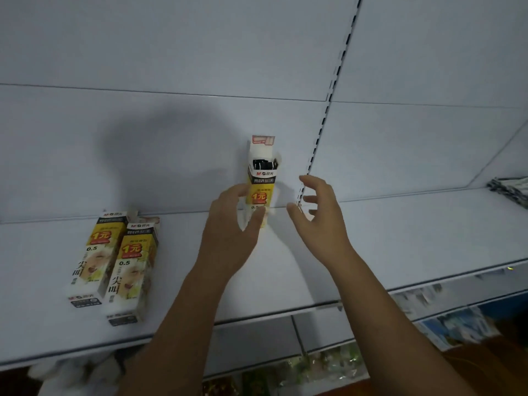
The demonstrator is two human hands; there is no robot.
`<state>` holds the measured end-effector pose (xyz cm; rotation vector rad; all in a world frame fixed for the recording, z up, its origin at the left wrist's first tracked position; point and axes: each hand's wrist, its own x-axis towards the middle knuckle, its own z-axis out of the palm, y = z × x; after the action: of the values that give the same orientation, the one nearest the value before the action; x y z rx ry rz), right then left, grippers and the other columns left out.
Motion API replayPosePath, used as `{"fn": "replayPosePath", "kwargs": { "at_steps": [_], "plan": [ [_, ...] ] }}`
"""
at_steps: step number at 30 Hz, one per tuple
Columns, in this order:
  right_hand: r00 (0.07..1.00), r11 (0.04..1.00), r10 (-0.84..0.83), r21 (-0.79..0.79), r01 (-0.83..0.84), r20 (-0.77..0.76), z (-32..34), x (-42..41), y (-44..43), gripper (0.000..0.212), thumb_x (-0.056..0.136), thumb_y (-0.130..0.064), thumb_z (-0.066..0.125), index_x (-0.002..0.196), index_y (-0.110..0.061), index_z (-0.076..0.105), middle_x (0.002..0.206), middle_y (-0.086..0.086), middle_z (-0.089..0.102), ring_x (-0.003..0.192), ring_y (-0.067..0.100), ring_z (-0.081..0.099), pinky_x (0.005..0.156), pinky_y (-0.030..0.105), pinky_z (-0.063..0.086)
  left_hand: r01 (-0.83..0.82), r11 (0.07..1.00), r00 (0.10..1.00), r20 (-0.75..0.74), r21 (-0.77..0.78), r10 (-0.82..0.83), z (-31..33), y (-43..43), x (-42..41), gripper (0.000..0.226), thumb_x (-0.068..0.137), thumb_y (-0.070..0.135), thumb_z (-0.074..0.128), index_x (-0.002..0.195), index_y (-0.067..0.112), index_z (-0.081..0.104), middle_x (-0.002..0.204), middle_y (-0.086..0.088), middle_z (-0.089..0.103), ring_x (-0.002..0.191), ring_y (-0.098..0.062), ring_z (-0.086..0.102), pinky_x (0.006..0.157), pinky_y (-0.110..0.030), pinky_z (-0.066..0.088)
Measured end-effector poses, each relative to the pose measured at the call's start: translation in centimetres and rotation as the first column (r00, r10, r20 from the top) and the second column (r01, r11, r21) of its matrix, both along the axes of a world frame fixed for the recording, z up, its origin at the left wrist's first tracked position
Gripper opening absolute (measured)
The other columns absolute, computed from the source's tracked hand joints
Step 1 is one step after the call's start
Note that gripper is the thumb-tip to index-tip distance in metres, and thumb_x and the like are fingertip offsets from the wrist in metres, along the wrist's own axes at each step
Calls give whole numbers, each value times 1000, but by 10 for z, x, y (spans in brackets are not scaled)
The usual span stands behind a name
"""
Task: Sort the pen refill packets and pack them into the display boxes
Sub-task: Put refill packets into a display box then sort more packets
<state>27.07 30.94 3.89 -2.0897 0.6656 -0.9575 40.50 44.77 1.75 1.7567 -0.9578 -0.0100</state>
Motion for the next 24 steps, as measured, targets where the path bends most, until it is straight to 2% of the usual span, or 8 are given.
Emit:
{"fn": "replayPosePath", "kwargs": {
  "at_steps": [3, 8, 13, 16, 24],
  "plan": [
    [997, 998, 22, -56, -26, -78, -5, -40, -12, 54, 99, -30, 67, 147, -35, 44, 143, -15, 46, 122, 4, 53, 95, 13, 40, 18, 995, 981, 188, 95, -35, 11, -4, -38, 55, 96, 56, 58, 145, 32, 49, 137, 11, 58, 121, -11, 53, 104, -41, 48],
    [981, 989, -17, -150, -12, -193, -9, -127, -48, 54, 100, -36, 65, 148, -35, 41, 149, -13, 44, 131, 11, 49, 108, 36, 46, 31, 971, 898, 420, 238, -132, 19, -49, -107, 63, 97, 65, 50, 149, 30, 46, 143, 7, 58, 133, -18, 51, 109, -46, 45],
    [949, 970, -137, -233, 71, -283, -14, -249, -108, 54, 100, -38, 62, 149, -33, 41, 149, -6, 45, 130, 18, 46, 107, 45, 45, 77, 942, 833, 497, 328, -241, 14, -129, -202, 61, 97, 66, 47, 147, 31, 48, 144, 5, 57, 134, -21, 50, 106, -48, 45],
    [931, 965, -202, -221, 138, -303, -19, -318, -144, 54, 100, -38, 62, 149, -33, 40, 149, -4, 44, 132, 19, 44, 107, 46, 44, 132, 925, 807, 503, 357, -309, 10, -180, -258, 60, 98, 64, 49, 149, 33, 46, 146, 7, 54, 136, -19, 47, 108, -45, 41],
    [884, 931, -363, -160, 329, -296, -32, -451, -224, 54, 100, -38, 64, 149, -32, 41, 146, -5, 46, 129, 16, 48, 103, 38, 47, 296, 866, 745, 470, 403, -473, 12, -296, -370, 57, 98, 58, 53, 150, 36, 42, 149, 8, 51, 139, -19, 43, 110, -44, 36]
  ]
}}
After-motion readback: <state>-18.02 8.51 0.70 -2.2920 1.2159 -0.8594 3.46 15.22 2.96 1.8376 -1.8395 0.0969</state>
